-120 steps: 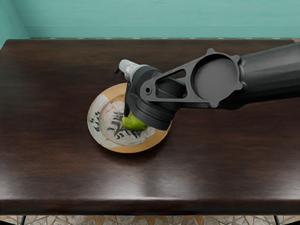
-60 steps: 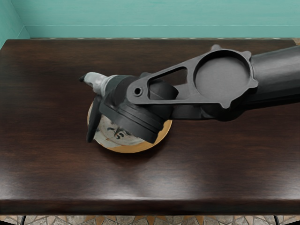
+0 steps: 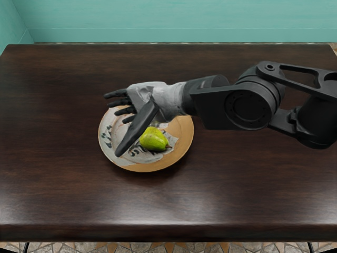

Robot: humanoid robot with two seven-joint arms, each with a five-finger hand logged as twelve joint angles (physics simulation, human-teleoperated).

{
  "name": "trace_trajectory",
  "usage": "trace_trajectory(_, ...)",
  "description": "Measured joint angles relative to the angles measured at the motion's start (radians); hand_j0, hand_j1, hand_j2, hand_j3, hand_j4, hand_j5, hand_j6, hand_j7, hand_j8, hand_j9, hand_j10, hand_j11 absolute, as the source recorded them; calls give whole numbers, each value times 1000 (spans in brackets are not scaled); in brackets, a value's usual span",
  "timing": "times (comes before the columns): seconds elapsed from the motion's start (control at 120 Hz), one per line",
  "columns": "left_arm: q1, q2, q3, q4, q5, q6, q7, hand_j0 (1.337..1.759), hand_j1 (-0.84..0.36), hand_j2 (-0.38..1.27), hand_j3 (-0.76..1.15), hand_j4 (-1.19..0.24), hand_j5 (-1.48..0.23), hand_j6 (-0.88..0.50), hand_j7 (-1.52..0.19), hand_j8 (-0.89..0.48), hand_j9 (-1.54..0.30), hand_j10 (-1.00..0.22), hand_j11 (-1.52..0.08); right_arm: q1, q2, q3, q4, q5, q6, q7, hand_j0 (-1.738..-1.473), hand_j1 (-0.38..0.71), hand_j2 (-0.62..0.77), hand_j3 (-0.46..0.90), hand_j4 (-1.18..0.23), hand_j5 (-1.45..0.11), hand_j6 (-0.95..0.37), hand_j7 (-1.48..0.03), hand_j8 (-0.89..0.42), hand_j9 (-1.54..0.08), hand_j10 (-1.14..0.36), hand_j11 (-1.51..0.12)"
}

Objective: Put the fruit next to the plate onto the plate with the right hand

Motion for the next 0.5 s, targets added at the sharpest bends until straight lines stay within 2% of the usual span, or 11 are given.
trace_trajectory(0.083,0,0,0,0,0,0,0,1658,349,0,0,0,0,0,0,0,0,0,0,-101,-42,92,-4,5,151,0,-1658,-308,-6,0,-34,-45,-34,-45,-34,-45,-34,-45)
trace_trajectory(0.167,0,0,-1,-3,0,0,0,1658,349,0,0,0,0,0,0,0,0,0,0,-156,-92,138,-8,32,263,0,-1658,-309,-6,0,-34,-44,-33,-44,-33,-44,-34,-44)
trace_trajectory(0.3,0,0,-1,-6,0,0,0,1658,349,0,0,0,0,0,0,0,0,0,0,-192,-188,165,-35,132,447,0,-1658,-309,-6,0,-33,-43,-33,-43,-33,-43,-33,-43)
trace_trajectory(0.5,0,0,-1,-9,0,0,0,1658,349,0,0,0,0,0,0,0,0,0,0,-218,-319,170,-51,219,615,0,-1658,-311,-6,0,-31,-41,-31,-41,-31,-41,-31,-41)
